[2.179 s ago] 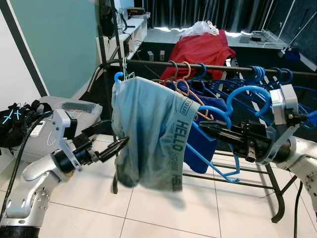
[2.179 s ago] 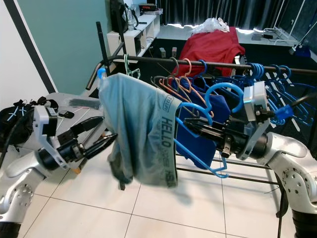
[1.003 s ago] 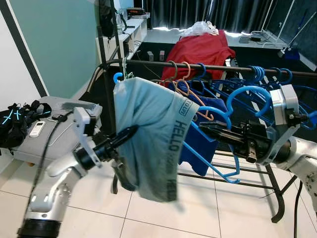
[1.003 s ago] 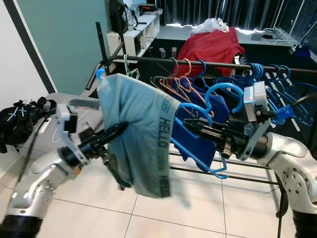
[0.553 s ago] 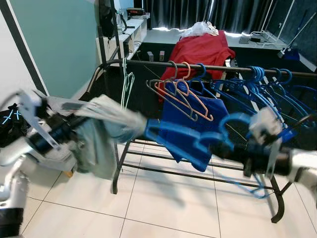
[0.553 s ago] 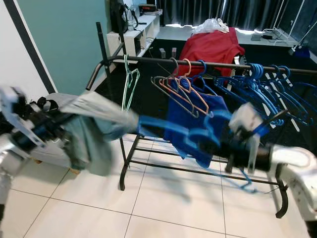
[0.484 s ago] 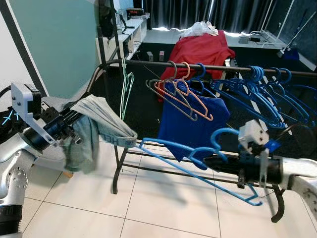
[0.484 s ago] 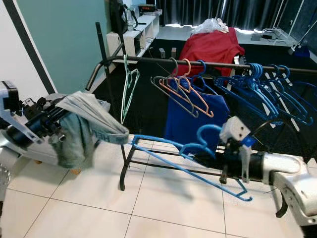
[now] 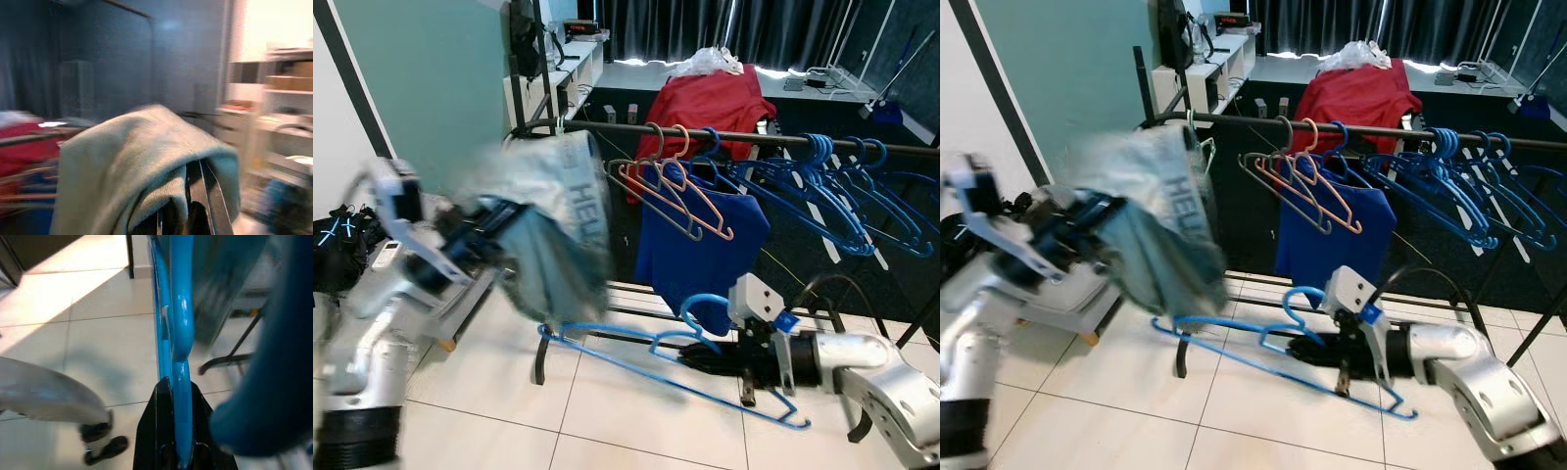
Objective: Hang hanger
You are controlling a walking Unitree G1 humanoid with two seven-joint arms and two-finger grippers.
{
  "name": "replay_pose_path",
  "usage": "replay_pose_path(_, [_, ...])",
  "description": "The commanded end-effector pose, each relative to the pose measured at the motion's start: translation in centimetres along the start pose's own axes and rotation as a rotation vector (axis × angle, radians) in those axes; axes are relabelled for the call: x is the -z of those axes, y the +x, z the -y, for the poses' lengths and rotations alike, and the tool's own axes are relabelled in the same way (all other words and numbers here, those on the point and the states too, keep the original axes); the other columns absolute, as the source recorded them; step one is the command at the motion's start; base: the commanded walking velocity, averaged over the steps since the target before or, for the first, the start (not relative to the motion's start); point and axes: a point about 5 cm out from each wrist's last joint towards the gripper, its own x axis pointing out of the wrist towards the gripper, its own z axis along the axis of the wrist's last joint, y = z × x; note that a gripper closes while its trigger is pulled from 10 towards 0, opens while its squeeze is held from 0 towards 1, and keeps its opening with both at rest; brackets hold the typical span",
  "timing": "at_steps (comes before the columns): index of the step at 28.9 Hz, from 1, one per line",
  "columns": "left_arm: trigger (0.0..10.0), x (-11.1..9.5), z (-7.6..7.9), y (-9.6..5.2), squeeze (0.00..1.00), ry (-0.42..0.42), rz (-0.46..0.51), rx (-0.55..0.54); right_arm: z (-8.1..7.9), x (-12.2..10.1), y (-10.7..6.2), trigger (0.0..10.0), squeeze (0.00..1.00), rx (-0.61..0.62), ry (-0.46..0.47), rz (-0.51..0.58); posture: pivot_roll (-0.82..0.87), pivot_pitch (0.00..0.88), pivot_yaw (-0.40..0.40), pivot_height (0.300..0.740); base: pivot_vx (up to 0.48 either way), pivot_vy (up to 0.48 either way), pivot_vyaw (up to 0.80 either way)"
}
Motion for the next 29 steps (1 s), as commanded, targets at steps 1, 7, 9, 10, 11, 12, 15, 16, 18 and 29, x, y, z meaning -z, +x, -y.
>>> replay_pose_path(1, [0.0,0.1,0.8,0.7,0.00,-0.016,0.001,0.047,-0.1,0.6,0.6,0.0,0.00,-0.002,-0.004,-0.027,-0.03,0.000,0.008,0.740,0.000,0.000,0.00])
replay_pose_path(7, [0.0,1.3,-1.4,-0.3,0.00,0.049,-0.079,-0.106,1.7,-3.8,-0.3,0.0,0.00,0.132,-0.013,0.243,-0.02,0.000,0.021,0.740,0.000,0.000,0.00])
replay_pose_path(9, [0.0,2.8,-4.9,-3.4,0.00,0.114,-0.196,-0.389,3.8,-7.5,-1.2,3.6,0.00,0.262,-0.019,0.395,-0.03,0.000,0.038,0.740,0.000,0.000,0.00])
replay_pose_path(10, [0.0,2.8,-4.9,-3.4,0.00,0.114,-0.196,-0.389,3.8,-7.5,-1.2,3.6,0.00,0.262,-0.019,0.395,-0.03,0.000,0.038,0.740,0.000,0.000,0.00])
replay_pose_path(11, [0.0,3.2,-5.8,-4.7,0.00,0.136,-0.237,-0.493,4.1,-8.6,-1.3,5.5,0.00,0.279,-0.024,0.435,-0.02,0.000,0.038,0.740,0.000,0.000,0.00])
replay_pose_path(12, [0.0,3.5,-6.4,-5.5,0.00,0.150,-0.261,-0.553,4.3,-9.2,-1.4,5.5,0.00,0.285,-0.028,0.458,-0.02,0.000,0.038,0.740,0.000,0.000,0.00])
replay_pose_path(15, [0.0,4.1,-8.4,-10.4,0.00,0.226,-0.350,-0.898,3.6,-10.9,-0.9,3.3,0.00,0.235,-0.080,0.499,-0.01,0.000,0.030,0.740,0.000,0.000,0.00])
replay_pose_path(16, [0.0,4.1,-8.8,-12.6,0.00,0.236,-0.361,-1.036,3.7,-11.6,-0.6,10.0,0.00,0.243,-0.096,0.512,0.00,0.000,0.022,0.740,0.000,0.000,0.00])
replay_pose_path(18, [0.0,4.1,-9.0,-13.9,0.00,0.238,-0.364,-1.116,3.9,-12.1,-0.4,10.0,0.00,0.254,-0.103,0.520,0.00,0.000,0.022,0.740,0.000,0.000,0.00])
replay_pose_path(29, [0.0,5.5,-8.1,-17.7,0.00,0.184,-0.320,-1.363,6.6,-18.0,-0.5,10.0,0.00,0.519,-0.148,0.523,0.01,0.000,0.035,0.740,0.000,0.000,0.00])
